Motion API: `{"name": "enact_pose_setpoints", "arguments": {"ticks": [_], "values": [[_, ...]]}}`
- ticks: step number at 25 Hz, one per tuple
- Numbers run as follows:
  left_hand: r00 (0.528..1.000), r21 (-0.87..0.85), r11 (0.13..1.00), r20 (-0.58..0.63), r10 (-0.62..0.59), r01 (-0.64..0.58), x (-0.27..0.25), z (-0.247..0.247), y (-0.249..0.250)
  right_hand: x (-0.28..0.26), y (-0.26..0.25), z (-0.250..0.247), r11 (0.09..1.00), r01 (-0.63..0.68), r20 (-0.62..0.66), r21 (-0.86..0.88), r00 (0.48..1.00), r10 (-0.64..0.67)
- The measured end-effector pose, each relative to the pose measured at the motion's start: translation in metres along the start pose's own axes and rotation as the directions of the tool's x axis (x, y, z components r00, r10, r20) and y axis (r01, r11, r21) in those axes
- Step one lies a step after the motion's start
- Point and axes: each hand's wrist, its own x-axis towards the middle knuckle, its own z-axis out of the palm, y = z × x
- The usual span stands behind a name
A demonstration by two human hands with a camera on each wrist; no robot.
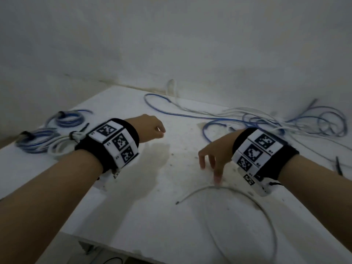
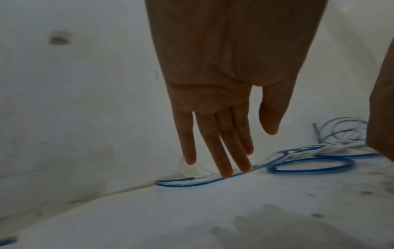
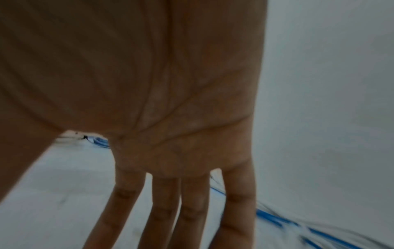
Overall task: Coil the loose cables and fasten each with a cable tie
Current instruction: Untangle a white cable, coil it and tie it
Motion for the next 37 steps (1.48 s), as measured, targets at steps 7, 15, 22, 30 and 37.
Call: {"name": "enact_pose_setpoints", "arguments": {"ticks": [7,15,22,30,37], "values": [[0.934,0.003,0.98,0.302,0.189,-0.199,0.034,0.048,0.081,0.001,0.034,0.044,0.972,0.148,-0.281,0.181,0.955,-0.092],[0.997,0.234,0.969,0.011,0.077,-0.077,0.041,0.046,0.063,0.02,0.048,0.035,0.994,0.063,-0.694,0.089,0.72,0.016],[0.615,-0.441,0.722,-0.788,-0.027,-0.533,0.045,0.011,0.08,-0.014,0.047,-0.024,0.802,0.446,-0.896,0.398,0.377,0.235],[0.911,-0.895,0.243,-0.304,0.277,-0.373,0.042,-0.014,0.138,-0.066,0.087,-0.05,0.653,0.641,-0.881,0.403,0.079,0.466],[0.808,-0.59,0.562,-0.508,0.299,-0.579,0.029,-0.047,0.113,-0.097,0.113,-0.034,0.955,0.104,-0.948,0.276,0.196,0.253]]}}
